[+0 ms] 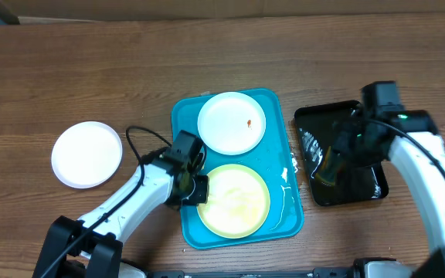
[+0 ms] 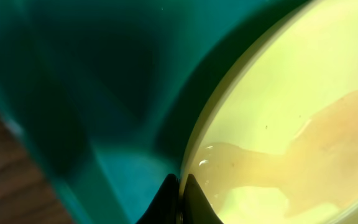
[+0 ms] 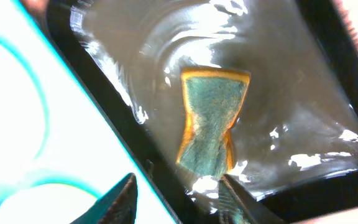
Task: Clean dirty plates on tray and stack at the side
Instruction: 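Lift the yellow plate with the left gripper and tilt it over black tray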
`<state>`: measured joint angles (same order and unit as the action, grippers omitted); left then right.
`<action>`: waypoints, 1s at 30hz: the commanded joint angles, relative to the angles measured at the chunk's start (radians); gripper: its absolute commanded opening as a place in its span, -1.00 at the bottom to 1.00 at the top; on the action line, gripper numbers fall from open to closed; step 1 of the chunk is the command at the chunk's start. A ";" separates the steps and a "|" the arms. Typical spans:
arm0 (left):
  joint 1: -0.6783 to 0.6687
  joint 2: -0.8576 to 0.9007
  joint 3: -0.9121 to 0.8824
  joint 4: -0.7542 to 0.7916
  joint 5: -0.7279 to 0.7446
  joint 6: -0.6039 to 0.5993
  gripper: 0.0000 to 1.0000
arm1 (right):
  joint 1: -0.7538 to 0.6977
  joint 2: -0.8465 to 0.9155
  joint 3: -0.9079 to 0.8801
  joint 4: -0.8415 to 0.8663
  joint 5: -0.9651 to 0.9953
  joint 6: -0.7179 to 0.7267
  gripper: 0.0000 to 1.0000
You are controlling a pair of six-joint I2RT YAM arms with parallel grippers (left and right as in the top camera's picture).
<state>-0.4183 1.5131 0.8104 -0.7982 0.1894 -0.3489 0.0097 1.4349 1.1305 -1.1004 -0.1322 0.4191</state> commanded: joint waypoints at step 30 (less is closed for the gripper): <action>-0.574 0.249 0.662 0.454 -0.964 0.217 -0.92 | -0.320 -0.109 0.043 -0.135 -0.251 -0.037 -0.02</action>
<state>-0.9894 1.7691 1.4097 -0.3534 -0.6018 -0.1970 -0.3035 1.3396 1.1538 -1.2354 -0.3664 0.3985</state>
